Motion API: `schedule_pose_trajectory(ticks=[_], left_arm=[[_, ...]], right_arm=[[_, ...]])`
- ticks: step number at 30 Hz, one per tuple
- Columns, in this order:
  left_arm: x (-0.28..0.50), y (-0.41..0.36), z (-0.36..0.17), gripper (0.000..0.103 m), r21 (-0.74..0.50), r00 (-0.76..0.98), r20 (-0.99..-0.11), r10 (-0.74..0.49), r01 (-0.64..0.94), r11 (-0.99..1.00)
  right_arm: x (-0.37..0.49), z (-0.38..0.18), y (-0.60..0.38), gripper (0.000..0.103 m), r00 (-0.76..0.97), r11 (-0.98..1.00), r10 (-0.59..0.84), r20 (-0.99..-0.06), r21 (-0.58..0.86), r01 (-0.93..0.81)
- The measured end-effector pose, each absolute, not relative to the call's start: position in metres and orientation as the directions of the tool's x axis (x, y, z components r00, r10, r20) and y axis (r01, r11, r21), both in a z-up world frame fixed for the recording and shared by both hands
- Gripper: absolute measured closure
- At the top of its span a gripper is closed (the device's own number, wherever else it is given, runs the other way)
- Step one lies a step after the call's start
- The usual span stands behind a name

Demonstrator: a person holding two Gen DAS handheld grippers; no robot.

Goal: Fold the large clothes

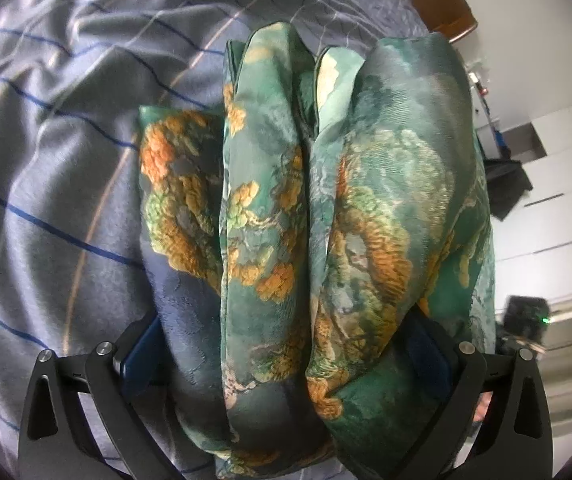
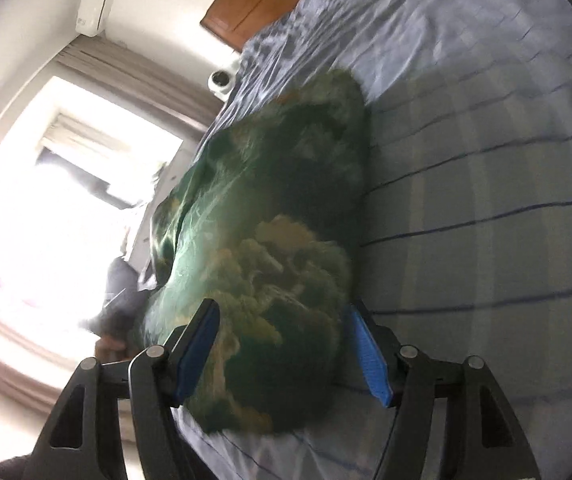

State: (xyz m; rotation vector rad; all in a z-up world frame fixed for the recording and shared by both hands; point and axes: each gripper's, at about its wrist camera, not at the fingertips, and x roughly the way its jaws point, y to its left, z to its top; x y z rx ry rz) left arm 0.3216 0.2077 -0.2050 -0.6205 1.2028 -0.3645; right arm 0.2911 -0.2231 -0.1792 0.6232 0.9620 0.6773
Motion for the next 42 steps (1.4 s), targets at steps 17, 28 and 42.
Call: schedule_pose_trajectory(ticks=[17,28,42], left_arm=[[0.288,0.172,-0.162,0.049,-0.420,0.408,-0.833,-0.373,-0.029,0.907],[0.283,0.146,-0.097,0.052,-0.361,0.559,-0.752,-0.348,0.093,0.928],[0.431,0.095,-0.101,0.048,-0.341,0.633,-0.701,-0.328,0.106,0.934]], right_arm=[[0.303,-0.151,-0.126,0.041,0.444,0.827,0.545,-0.712,0.367,-0.426],[0.264,-0.074,-0.131,0.043,0.642,0.838,0.508,-0.574,0.157,-0.523],[0.415,-0.046,-0.180,0.043,0.697,0.844,0.474,-0.538,0.050,-0.535]])
